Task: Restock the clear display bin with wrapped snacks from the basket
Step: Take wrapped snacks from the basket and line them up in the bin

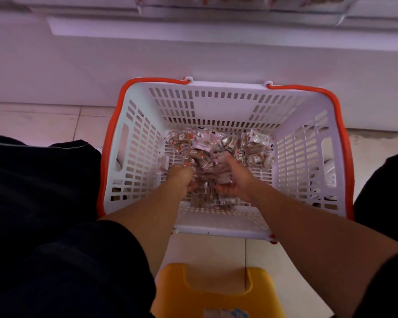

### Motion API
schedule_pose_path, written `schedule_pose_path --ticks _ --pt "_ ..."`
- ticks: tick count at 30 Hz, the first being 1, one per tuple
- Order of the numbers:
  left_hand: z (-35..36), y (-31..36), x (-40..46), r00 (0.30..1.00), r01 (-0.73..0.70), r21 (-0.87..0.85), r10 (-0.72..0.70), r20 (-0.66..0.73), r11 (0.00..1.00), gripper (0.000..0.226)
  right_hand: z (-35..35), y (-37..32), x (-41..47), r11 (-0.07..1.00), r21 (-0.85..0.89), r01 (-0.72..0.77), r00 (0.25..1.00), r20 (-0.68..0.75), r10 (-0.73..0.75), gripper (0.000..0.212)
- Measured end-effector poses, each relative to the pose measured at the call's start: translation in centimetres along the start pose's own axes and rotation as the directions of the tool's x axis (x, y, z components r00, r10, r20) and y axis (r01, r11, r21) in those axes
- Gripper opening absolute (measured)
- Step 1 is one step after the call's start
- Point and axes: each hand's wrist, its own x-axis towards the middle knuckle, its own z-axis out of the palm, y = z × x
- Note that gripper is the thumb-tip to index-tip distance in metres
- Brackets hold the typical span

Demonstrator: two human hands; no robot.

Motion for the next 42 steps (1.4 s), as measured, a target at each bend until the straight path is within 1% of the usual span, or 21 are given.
schedule_pose_path --ticks 2,5,7,9,10,12,14,16,18,20,21,23,25,27,29,31,33,35,38,40,42 --pt "-1.0 0.5 -1.1 0.998 0.042 0.054 -0.044 0.034 0.998 0.017 -0.3 -0.9 -0.6 1.0 -0.004 -0.008 1.0 0.014 0.008 0.046" --pt "-2.7 1.3 -3.2 0.988 0.041 0.181 -0.066 0.138 0.983 0.011 -1.0 -1.9 -2.0 1.0 -0.017 0.015 0.995 0.1 -0.013 0.028" --pt "-3.4 1.9 -4.8 0.964 0.011 0.218 -0.068 0.258 0.976 0.011 -1.6 -2.5 -3.1 1.0 0.003 0.024 0.982 0.186 -0.024 0.03" --pt "-3.8 2.9 -6.3 0.926 -0.016 0.208 -0.064 0.373 0.978 0.012 -2.1 -3.3 -4.3 0.999 0.007 0.036 0.953 0.301 -0.037 0.036" --pt "-3.9 3.7 -7.2 0.907 -0.046 0.217 -0.051 0.419 0.975 0.011 -2.1 -4.0 -4.9 0.999 0.001 0.047 0.935 0.352 -0.044 0.038" --pt "-4.4 5.9 -9.2 0.876 -0.151 0.271 0.002 0.483 0.951 0.007 -1.6 -6.1 -6.7 0.997 -0.035 0.073 0.906 0.419 -0.052 0.04" --pt "-5.5 9.0 -11.9 0.845 -0.26 0.34 0.043 0.532 0.904 0.01 -0.6 -8.8 -9.3 0.979 -0.129 0.156 0.876 0.476 -0.076 0.035" --pt "-6.9 12.3 -15.1 0.829 -0.355 0.415 0.076 0.555 0.838 0.022 0.5 -11.6 -12.6 0.928 -0.237 0.288 0.834 0.538 -0.122 0.028" --pt "-8.4 15.3 -18.8 0.817 -0.436 0.486 0.108 0.566 0.758 0.037 1.2 -14.1 -16.7 0.857 -0.313 0.41 0.78 0.607 -0.152 0.042" --pt "-9.7 17.5 -22.6 0.768 -0.512 0.488 0.123 0.628 0.707 0.041 1.5 -16.3 -21.0 0.75 -0.373 0.546 0.719 0.668 -0.191 0.051" --pt "-10.2 18.4 -24.4 0.727 -0.555 0.454 0.141 0.672 0.697 0.04 1.6 -17.4 -23.1 0.697 -0.375 0.611 0.688 0.687 -0.233 0.05" --pt "-10.7 20.0 -28.1 0.626 -0.632 0.326 0.215 0.75 0.703 0.036 1.6 -19.6 -27.1 0.629 -0.319 0.709 0.625 0.697 -0.351 0.041" --pt "-10.6 21.7 -31.1 0.524 -0.694 0.146 0.356 0.774 0.705 0.029 1.6 -21.7 -30.5 0.559 -0.244 0.792 0.554 0.672 -0.492 0.034" --pt "-10.2 23.2 -33.2 0.44 -0.732 -0.048 0.525 0.729 0.68 0.028 1.5 -23.2 -32.6 0.431 -0.196 0.881 0.458 0.589 -0.666 0.035" --pt "-9.7 24.7 -34.0 0.381 -0.755 -0.198 0.663 0.645 0.626 0.029 1.4 -24.2 -33.5 0.276 -0.201 0.94 0.34 0.487 -0.804 0.042" --pt "-9.4 25.7 -34.3 0.369 -0.748 -0.277 0.725 0.581 0.603 0.032 1.6 -24.6 -33.6 0.163 -0.231 0.959 0.253 0.447 -0.858 0.046" --pt "-9.0 26.2 -34.1 0.381 -0.707 -0.343 0.742 0.552 0.618 0.033 2.1 -24.7 -33.4 0.104 -0.206 0.973 0.185 0.424 -0.887 0.044" --pt "-8.6 26.3 -33.7 0.389 -0.646 -0.405 0.735 0.555 0.647 0.033 2.6 -24.6 -32.8 0.057 -0.17 0.984 0.119 0.385 -0.915 0.04" --pt "-8.0 26.2 -33.2 0.354 -0.572 -0.464 0.713 0.605 0.677 0.038 3.4 -24.2 -32.0 -0.018 -0.196 0.98 0.052 0.343 -0.938 0.04" --pt "-7.7 26.3 -33.1 0.333 -0.538 -0.503 0.719 0.611 0.677 0.039 3.7 -24.0 -31.7 -0.085 -0.259 0.962 -0.003 0.303 -0.953 0.046" --pt "-6.9 26.0 -33.3 0.333 -0.55 -0.522 0.745 0.578 0.651 0.047 3.9 -23.9 -31.5 -0.218 -0.398 0.891 -0.104 0.289 -0.952 0.055"
